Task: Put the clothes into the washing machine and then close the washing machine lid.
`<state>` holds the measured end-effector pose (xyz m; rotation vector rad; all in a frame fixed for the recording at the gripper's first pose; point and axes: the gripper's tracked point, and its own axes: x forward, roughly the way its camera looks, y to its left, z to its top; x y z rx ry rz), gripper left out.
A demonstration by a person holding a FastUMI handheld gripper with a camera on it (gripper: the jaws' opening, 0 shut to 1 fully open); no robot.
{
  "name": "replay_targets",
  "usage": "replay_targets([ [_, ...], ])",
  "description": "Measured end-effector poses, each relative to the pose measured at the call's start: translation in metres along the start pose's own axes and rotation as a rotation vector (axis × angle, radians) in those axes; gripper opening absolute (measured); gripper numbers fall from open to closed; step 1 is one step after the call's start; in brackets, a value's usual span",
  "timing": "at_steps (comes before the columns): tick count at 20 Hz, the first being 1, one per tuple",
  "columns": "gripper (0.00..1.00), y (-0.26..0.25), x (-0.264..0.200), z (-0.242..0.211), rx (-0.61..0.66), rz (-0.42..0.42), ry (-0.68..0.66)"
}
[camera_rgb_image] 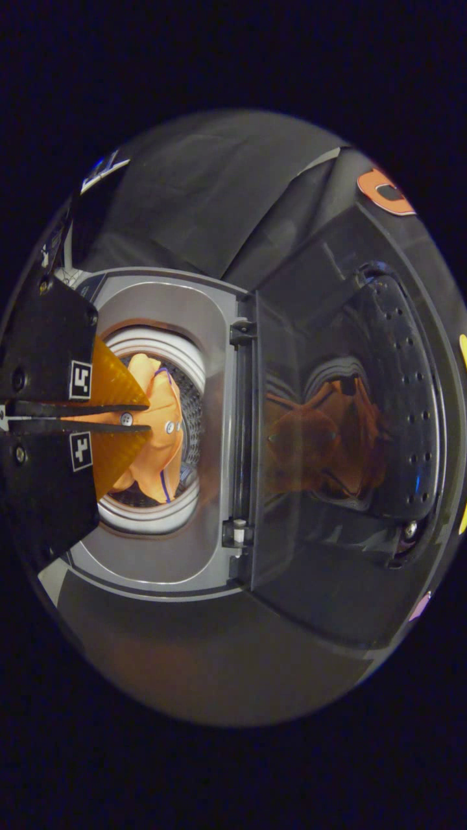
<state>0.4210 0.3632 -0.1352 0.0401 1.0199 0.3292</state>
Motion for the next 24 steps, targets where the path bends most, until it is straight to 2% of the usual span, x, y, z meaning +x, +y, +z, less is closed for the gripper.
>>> replay_targets([
  [3,0.05,0.005,0.006,-0.006,0.014,0.036,0.024],
  [5,0.17,-0.001,0.01,-0.014,0.017,0.014,0.054],
  [8,0.93,-0.002,0.01,-0.016,0.032,0.006,0.059],
  [11,0.93,-0.006,0.005,-0.016,0.012,0.002,0.067],
  [15,0.93,-0.001,-0.015,0.008,-0.077,0.017,0.002],
  [20,0.93,0.004,-0.061,0.046,-0.149,0.037,-0.045],
  [24,0.93,0.002,-0.106,0.089,-0.131,0.036,-0.104],
])
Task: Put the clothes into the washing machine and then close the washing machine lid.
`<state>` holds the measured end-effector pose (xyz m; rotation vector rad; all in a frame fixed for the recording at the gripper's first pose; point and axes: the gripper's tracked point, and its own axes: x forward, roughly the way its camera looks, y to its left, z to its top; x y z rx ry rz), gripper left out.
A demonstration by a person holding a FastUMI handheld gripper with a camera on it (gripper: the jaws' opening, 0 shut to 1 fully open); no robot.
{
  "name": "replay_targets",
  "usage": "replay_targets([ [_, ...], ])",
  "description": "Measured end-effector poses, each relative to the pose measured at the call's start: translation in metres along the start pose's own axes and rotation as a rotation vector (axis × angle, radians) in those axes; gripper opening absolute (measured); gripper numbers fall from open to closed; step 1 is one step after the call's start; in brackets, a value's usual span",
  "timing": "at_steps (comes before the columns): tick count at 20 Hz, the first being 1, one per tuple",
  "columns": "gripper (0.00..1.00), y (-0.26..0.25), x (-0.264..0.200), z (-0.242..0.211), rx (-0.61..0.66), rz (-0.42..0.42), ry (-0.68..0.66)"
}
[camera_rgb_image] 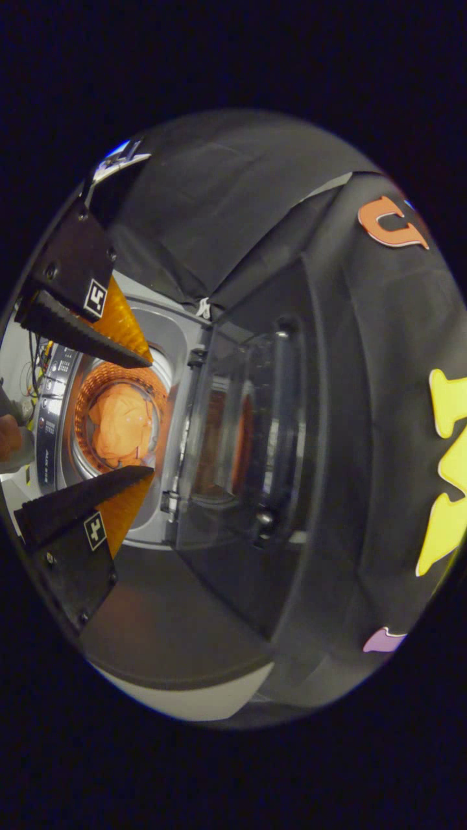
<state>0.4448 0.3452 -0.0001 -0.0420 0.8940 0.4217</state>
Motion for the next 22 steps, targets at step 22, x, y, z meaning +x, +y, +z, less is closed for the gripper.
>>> replay_targets([
  [22,0.94,0.007,-0.004,0.161,0.065,0.007,-0.155],
])
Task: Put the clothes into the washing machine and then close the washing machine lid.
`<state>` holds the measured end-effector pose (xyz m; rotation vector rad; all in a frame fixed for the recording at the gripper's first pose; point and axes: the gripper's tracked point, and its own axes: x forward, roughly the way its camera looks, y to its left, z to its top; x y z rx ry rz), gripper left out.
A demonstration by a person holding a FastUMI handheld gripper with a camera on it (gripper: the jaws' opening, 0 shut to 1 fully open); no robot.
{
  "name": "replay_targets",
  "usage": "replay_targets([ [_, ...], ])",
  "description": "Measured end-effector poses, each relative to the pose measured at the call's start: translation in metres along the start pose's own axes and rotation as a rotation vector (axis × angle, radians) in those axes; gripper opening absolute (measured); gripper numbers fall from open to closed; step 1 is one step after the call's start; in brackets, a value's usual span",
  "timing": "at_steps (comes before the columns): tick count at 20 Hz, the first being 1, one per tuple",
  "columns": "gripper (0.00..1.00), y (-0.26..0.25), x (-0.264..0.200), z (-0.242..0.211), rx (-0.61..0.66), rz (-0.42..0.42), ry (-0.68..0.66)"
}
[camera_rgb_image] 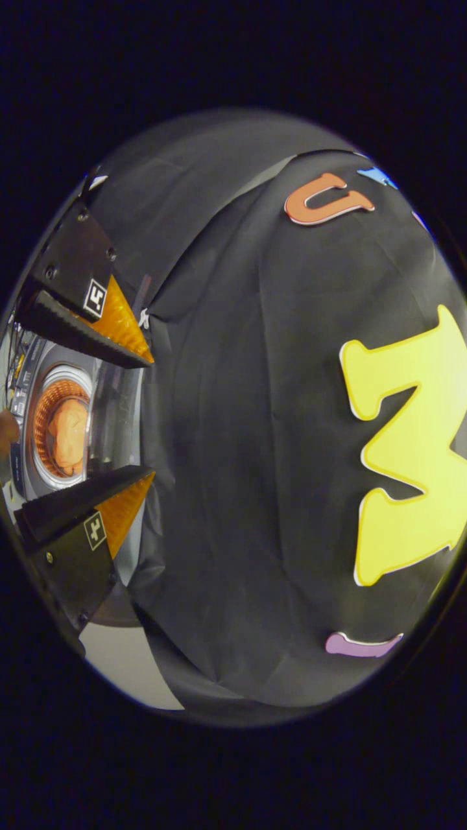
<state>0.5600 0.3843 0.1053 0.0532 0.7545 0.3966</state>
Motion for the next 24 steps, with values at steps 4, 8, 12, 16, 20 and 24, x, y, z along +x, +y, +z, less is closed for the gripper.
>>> replay_targets([
  [4,0.93,0.0,0.038,0.001,-0.005,-0.022,0.005],
  [8,0.94,0.004,0.064,-0.01,0.014,-0.026,0.028],
  [12,0.94,0.004,0.07,-0.016,-0.028,-0.046,0.014],
  [16,0.94,-0.001,0.077,-0.019,-0.031,-0.047,0.007],
  [20,0.94,-0.001,0.073,-0.02,-0.04,-0.041,-0.018],
  [24,0.94,0.0,0.071,-0.021,-0.046,-0.041,-0.05],
])
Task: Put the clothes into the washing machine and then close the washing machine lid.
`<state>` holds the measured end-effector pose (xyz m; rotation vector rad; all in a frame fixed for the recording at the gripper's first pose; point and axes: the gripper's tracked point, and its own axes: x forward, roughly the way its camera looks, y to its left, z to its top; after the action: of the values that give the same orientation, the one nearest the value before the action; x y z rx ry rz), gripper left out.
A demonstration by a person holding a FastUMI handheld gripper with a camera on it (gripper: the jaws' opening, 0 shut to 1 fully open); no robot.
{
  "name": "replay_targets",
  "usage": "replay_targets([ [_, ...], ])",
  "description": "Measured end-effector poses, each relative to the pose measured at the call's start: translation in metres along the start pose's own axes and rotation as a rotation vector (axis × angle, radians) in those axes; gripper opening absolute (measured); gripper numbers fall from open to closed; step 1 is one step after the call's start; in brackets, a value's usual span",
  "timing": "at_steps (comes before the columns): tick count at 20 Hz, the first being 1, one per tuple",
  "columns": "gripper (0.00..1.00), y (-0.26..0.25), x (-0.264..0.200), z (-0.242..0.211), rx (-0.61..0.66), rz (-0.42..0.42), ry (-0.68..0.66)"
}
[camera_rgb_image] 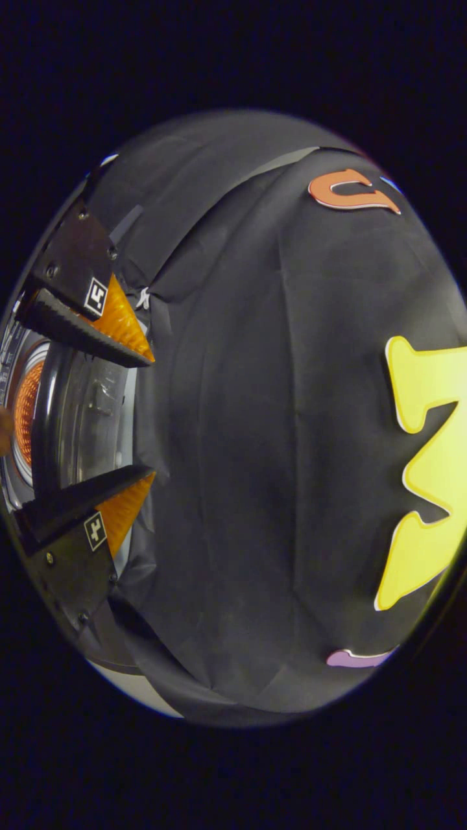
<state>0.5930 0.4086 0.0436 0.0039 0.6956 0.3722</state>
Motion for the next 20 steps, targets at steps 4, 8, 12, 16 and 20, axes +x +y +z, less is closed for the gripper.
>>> replay_targets([
  [4,0.95,0.0,-0.0019,-0.0011,-0.003,-0.001,-0.012],
  [8,0.94,0.0006,-0.0008,0.0002,-0.005,-0.003,-0.018],
  [12,0.94,0.0,-0.0001,0.0001,-0.008,-0.005,-0.026],
  [16,0.94,0.0002,-0.0001,-0.0008,-0.011,-0.008,-0.035],
  [20,0.94,-0.0001,-0.0008,-0.0012,-0.011,-0.013,-0.039],
])
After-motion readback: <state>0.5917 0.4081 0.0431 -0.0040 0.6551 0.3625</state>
